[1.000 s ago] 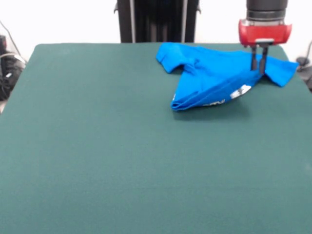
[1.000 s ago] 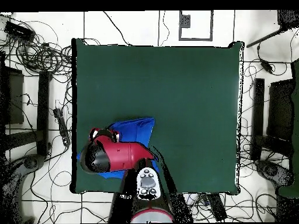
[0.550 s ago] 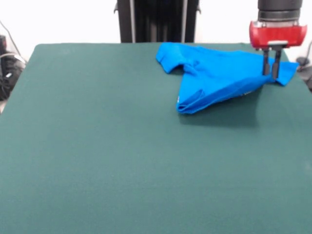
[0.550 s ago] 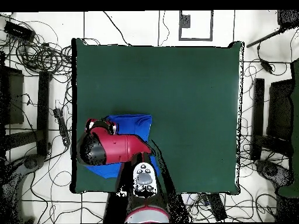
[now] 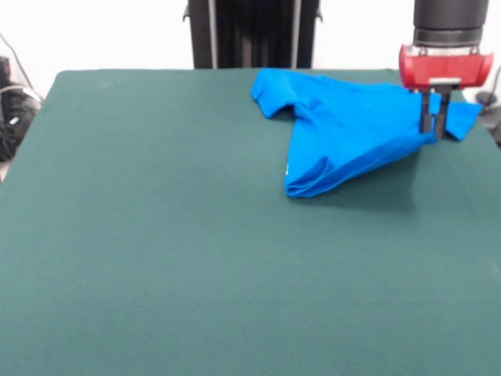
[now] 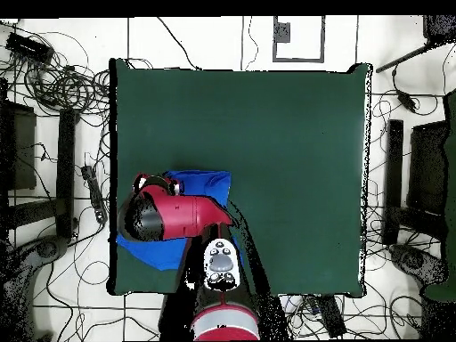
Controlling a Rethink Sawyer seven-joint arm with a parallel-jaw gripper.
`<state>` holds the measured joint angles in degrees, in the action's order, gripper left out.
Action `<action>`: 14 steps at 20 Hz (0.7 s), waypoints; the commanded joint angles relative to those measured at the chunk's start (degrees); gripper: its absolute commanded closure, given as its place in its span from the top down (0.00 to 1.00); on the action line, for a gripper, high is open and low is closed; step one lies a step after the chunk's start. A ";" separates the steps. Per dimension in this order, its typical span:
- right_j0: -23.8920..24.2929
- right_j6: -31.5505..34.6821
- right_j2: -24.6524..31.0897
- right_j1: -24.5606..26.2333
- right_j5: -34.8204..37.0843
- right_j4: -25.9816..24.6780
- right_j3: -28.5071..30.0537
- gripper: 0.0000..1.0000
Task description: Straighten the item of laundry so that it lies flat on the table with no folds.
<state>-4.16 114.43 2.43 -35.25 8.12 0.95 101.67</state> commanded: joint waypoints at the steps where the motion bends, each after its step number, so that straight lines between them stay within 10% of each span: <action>1: 0.91 5.19 0.94 4.09 10.86 2.66 -8.21 0.00; 14: -0.85 7.56 0.65 5.67 14.27 2.25 -13.58 0.00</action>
<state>-4.02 114.43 1.99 -33.31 17.18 0.89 93.00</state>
